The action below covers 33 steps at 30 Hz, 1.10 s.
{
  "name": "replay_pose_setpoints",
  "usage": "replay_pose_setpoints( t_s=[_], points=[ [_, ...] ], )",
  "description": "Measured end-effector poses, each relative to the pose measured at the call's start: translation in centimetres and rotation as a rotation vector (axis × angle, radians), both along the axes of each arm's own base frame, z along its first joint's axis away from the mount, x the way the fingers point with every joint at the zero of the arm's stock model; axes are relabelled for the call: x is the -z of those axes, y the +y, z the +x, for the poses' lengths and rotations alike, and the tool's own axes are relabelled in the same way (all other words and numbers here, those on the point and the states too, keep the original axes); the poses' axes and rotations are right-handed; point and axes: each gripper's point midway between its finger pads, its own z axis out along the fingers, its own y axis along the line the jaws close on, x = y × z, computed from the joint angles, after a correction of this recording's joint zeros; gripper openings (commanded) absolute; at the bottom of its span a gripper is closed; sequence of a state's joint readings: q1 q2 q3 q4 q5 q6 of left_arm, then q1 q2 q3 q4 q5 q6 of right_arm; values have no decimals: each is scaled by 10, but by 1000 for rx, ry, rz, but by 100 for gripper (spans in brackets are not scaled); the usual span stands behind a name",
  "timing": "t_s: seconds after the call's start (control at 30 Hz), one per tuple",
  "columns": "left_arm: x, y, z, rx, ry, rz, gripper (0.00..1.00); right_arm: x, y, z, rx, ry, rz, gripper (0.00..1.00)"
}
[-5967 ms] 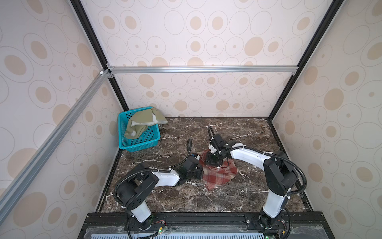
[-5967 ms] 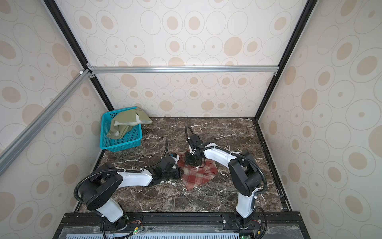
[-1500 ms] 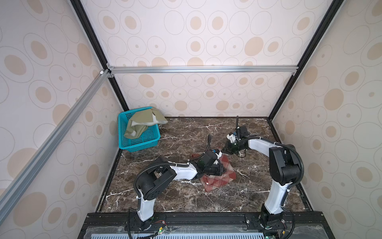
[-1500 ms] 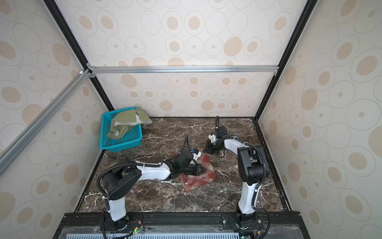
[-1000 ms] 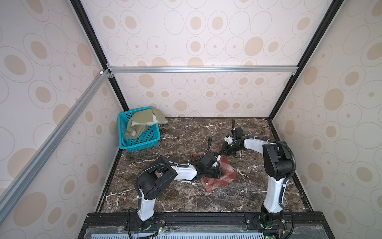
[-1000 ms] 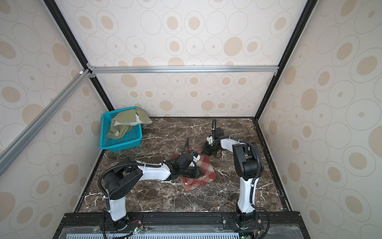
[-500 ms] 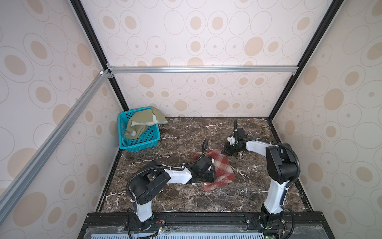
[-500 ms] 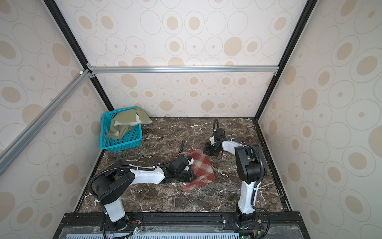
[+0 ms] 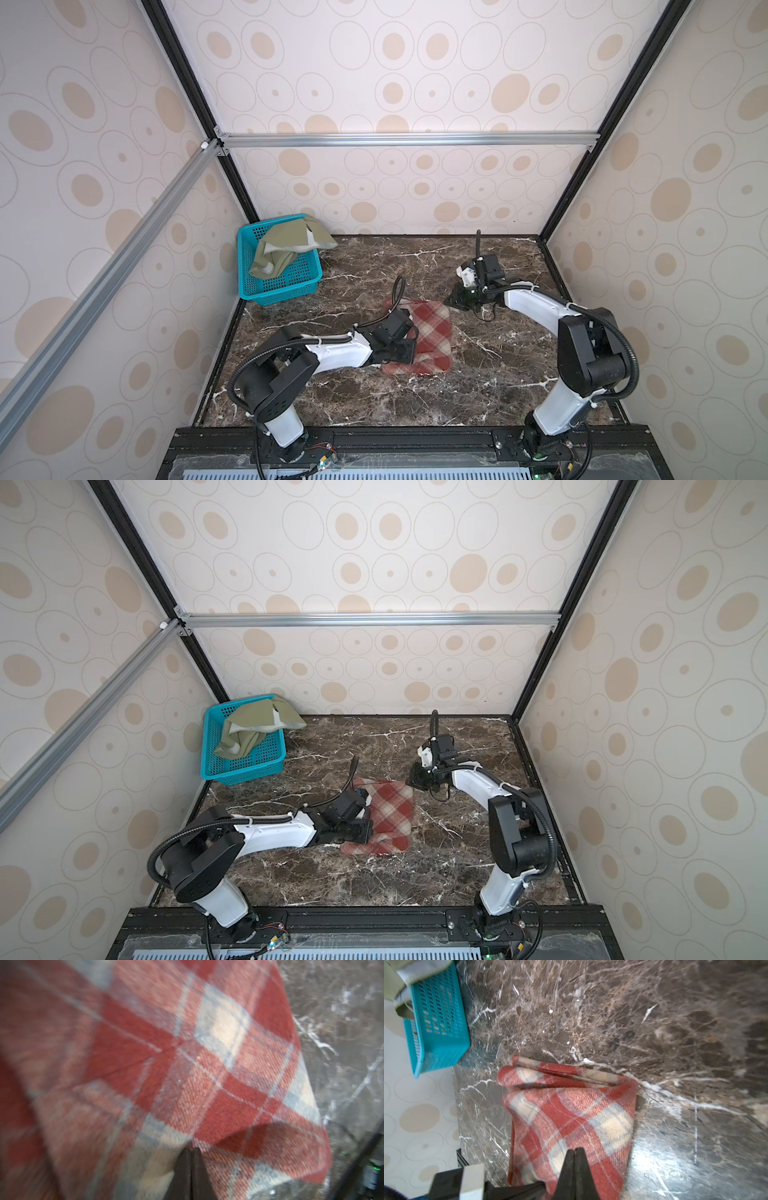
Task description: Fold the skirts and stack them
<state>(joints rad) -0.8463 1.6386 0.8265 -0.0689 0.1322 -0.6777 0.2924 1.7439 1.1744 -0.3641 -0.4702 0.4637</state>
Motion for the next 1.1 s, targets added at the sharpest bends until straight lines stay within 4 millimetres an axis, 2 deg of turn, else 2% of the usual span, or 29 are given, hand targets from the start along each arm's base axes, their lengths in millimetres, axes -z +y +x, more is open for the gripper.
replay_pose_setpoints(
  t_s=[0.1, 0.23, 0.37, 0.5, 0.67, 0.8, 0.97, 1.1],
  points=[
    [-10, 12, 5, -7, -52, 45, 8, 9, 15, 7, -65, -2, -27, 1],
    [-17, 13, 8, -21, -72, 37, 7, 25, 21, 15, -104, 8, -57, 0],
    [-7, 15, 3, -62, -37, 10, 7, 47, 18, 25, -111, 34, -107, 0],
    [6, 16, 0, -92, 0, 9, 7, 66, 12, 27, -108, 60, -150, 0],
    [8, 15, 4, -103, 2, 18, 7, 69, 6, 28, -76, 47, -132, 0],
    [7, 12, 13, -103, -10, 35, 7, 69, -14, 23, -3, 48, -91, 0],
    [8, 12, 31, -108, -25, 54, 6, 69, -30, 13, 63, 44, -81, 0],
    [8, 18, 47, -121, -49, 82, 6, 67, -40, -5, 102, 46, -91, 0]
  ],
)
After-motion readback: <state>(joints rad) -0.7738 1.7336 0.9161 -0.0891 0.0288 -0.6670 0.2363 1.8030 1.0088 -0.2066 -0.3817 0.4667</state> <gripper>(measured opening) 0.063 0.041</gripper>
